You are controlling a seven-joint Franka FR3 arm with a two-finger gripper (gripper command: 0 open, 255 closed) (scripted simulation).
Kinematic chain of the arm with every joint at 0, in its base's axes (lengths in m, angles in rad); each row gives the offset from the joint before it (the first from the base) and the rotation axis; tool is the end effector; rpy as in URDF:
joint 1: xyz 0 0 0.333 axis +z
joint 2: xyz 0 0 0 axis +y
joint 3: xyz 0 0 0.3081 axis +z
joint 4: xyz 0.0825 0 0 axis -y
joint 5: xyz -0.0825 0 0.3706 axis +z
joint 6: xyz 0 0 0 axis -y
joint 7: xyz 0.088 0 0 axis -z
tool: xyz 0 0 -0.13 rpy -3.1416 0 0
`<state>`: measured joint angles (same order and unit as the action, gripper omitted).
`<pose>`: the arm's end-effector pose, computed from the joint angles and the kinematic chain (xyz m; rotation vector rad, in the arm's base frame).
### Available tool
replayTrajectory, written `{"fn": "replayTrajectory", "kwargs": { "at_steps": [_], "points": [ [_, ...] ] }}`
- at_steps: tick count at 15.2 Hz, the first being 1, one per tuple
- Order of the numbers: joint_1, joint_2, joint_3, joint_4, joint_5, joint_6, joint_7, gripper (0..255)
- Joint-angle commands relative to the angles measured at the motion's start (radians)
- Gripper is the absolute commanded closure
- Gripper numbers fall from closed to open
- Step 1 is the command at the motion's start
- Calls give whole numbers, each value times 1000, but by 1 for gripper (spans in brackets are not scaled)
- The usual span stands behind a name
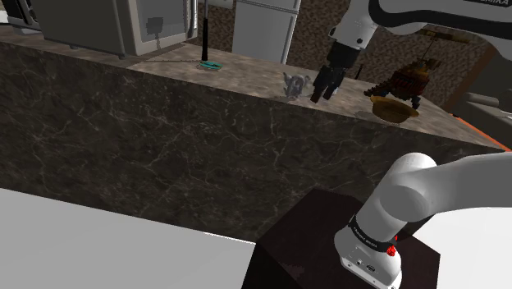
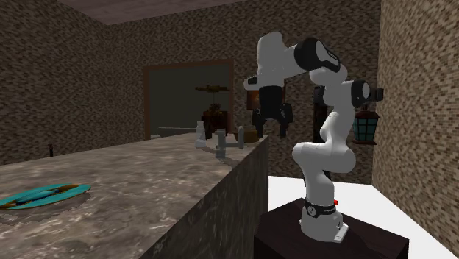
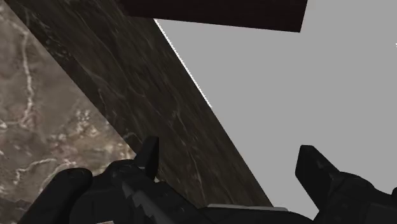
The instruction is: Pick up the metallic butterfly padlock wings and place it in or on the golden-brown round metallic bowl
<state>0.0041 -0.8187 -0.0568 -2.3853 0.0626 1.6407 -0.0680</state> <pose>0.2989 -0.0123 0.5648 -3.0388 -0.0451 -0.1194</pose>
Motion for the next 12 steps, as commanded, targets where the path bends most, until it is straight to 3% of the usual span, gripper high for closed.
{"fn": "replayTrajectory", "kwargs": {
  "at_steps": [1,12],
  "points": [
    [0,0,0,0,0,0,0,0],
    [-177,426,30,368,50,4,510,0]
  ]
}}
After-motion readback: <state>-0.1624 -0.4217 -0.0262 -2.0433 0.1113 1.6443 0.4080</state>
